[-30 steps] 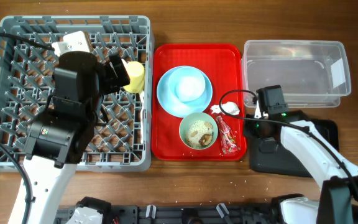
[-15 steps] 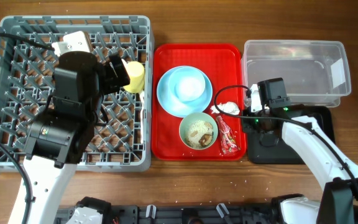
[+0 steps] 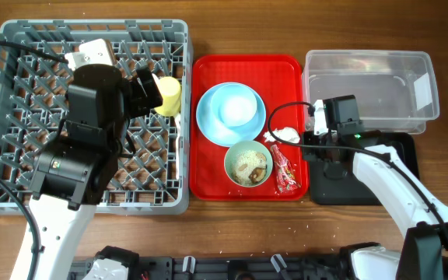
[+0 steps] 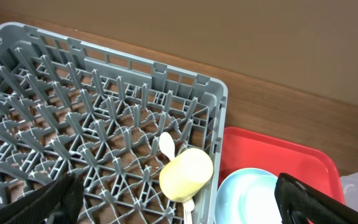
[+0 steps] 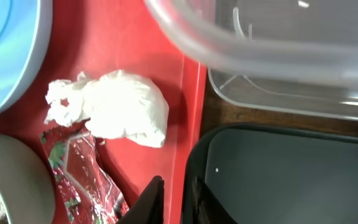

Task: Sort waste into correct bins and load items into the dishwasher rack
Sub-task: 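Lower the right gripper onto the green bowl of food and grasp it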

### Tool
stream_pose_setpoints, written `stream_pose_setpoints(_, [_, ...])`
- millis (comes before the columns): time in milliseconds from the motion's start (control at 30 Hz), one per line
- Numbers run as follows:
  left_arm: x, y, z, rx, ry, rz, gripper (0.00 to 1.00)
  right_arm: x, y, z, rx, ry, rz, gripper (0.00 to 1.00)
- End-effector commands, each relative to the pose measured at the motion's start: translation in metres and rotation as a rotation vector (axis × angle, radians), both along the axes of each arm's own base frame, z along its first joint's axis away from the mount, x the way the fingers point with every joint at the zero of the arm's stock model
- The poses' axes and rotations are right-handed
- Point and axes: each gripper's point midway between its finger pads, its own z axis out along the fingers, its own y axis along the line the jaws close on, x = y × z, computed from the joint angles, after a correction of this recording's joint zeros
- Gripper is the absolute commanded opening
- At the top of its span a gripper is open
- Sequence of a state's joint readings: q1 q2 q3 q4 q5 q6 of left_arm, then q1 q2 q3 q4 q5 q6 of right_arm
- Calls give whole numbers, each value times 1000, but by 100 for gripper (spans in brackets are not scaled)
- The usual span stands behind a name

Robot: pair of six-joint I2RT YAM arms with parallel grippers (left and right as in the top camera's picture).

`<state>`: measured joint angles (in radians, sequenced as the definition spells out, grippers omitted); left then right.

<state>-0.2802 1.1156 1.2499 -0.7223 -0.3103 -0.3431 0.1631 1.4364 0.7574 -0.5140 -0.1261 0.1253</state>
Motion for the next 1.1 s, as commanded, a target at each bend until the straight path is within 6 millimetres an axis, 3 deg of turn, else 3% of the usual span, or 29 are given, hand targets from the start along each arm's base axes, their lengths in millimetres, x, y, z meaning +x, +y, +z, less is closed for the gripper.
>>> stream_pose_setpoints(0, [0,3,1,-1,-6,18,100,8,0,7,-13,-33,11,19])
stream_pose_setpoints(67, [0,3,1,-1,-6,18,100,12,0,14,-11,-57,15,23])
stream_pose_setpoints(100, [0,3,1,-1,-6,18,100,18,2,31,-7,-89,17,24])
stream_pose_setpoints(200, [0,3,1,-1,-6,18,100,29,14,112,66,-184,45,25])
stream_pose_setpoints(267, [0,3,1,-1,-6,18,100,13,54,156,289,-211,169,29])
stream_pose_setpoints(333, [0,3,1,-1,-6,18,100,-18,96,168,453,-146,307,37])
stream_pose_setpoints(400, [0,3,1,-1,-6,18,100,-43,130,158,424,-90,383,38])
stream_pose_setpoints(567, [0,3,1,-1,-6,18,100,-49,170,124,83,-192,256,39])
stream_pose_setpoints(633, [0,3,1,-1,-6,18,100,-54,190,97,0,-187,252,40])
stream_pose_setpoints(733, [0,3,1,-1,-6,18,100,-58,191,46,-131,-95,277,41])
stream_pose_setpoints(800, [0,3,1,-1,-6,18,100,-58,191,24,-174,-53,282,41])
stream_pose_setpoints(933, [0,3,1,-1,-6,18,100,-65,210,6,-108,12,318,40])
stream_pose_setpoints(1033, [0,3,1,-1,-6,18,100,-68,207,-8,-126,36,320,38])
stream_pose_setpoints(1067, [0,3,1,-1,-6,18,100,-68,207,-9,-128,38,320,32])
